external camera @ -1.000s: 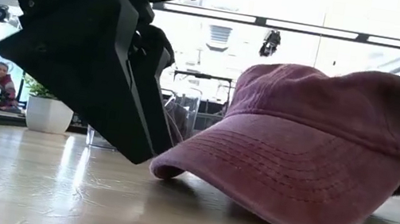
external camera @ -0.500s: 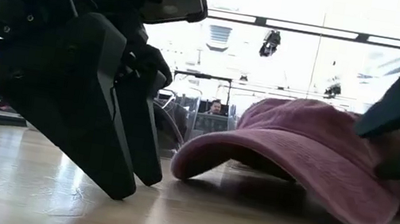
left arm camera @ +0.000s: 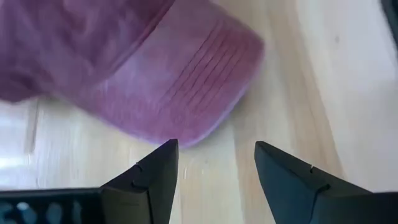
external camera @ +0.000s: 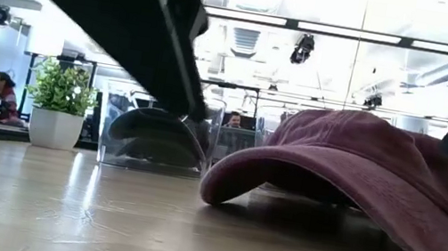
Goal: Pick & Place hat
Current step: Put the red cap into the right transparent bin
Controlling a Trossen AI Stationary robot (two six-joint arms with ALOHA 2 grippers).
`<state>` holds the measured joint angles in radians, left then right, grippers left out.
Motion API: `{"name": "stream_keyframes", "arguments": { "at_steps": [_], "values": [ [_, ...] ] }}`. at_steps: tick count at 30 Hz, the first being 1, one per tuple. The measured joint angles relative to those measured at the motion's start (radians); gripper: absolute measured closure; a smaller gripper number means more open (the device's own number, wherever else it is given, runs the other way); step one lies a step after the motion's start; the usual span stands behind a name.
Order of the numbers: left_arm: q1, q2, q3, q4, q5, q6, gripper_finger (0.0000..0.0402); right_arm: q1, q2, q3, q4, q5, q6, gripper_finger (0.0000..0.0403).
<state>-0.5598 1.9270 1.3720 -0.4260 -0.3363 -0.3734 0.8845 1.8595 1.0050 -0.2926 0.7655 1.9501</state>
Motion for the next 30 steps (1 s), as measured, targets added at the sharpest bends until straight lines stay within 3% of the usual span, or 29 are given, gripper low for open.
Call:
{"name": "stream_keyframes", "arguments": {
  "at_steps": [9,18,30],
  "values": [
    [0.037,0.064,0.014,0.131,0.006,0.056,0.0195,0.032,0.0,0.0,-0.006,-0.007,0.074,0.0209],
    [0.068,0.125,0.015,0.172,0.022,0.055,0.0195,0.08,0.0,-0.001,-0.126,0.03,0.308,0.0209],
    [0.067,0.145,0.016,0.18,0.031,0.059,0.0195,0.088,0.0,-0.016,-0.285,0.049,0.274,0.0207]
  ]
}}
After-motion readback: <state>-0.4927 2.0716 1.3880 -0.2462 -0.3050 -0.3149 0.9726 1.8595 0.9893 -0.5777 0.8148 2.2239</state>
